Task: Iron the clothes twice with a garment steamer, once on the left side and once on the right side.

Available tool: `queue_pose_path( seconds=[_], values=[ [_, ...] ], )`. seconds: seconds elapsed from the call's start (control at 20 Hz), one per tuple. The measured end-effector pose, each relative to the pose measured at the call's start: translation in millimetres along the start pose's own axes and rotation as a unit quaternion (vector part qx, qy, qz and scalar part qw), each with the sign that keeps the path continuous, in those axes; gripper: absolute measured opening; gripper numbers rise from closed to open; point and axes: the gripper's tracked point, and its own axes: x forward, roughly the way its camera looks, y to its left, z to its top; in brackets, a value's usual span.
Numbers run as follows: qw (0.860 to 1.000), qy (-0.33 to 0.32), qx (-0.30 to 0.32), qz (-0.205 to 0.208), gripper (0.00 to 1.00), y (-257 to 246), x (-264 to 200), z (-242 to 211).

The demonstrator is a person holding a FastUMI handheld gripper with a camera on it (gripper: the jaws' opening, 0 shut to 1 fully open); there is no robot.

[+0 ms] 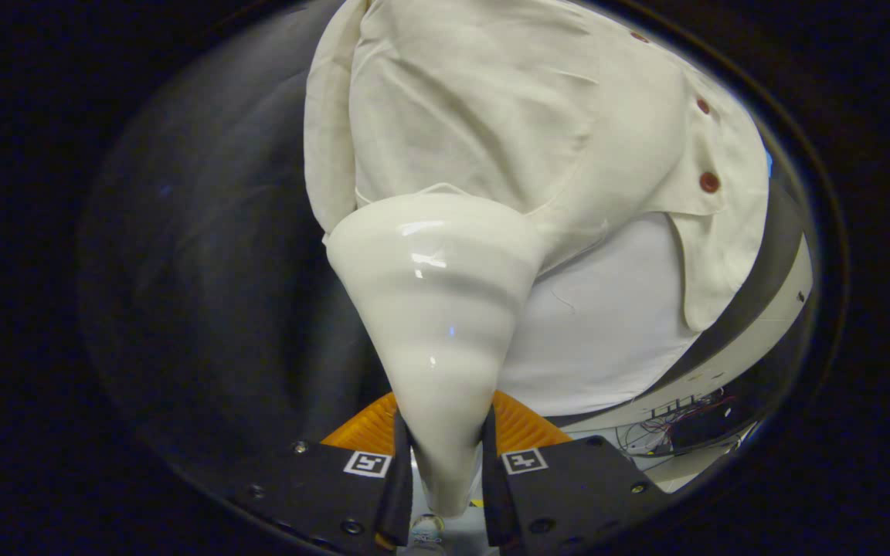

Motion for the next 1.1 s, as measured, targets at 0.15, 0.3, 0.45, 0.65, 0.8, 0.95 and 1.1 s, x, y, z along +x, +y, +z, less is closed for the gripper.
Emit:
queue_pose_path(
  seconds=[0.15,0.3,0.45,0.65,0.8,0.95,1.1],
  values=[
    [0.999,-0.026,-0.009,0.016,0.37,-13,-43,-1],
    [0.997,-0.055,-0.032,0.038,0.37,-28,-93,4],
    [0.994,-0.076,-0.045,0.060,0.37,-52,-144,15],
    [0.989,-0.117,-0.056,0.064,0.37,-92,-201,49],
    [0.985,-0.152,-0.049,0.065,0.36,-114,-248,82],
    [0.982,-0.176,-0.040,0.050,0.36,-136,-297,116],
    [0.977,-0.204,-0.044,0.031,0.36,-157,-335,160]
  ],
)
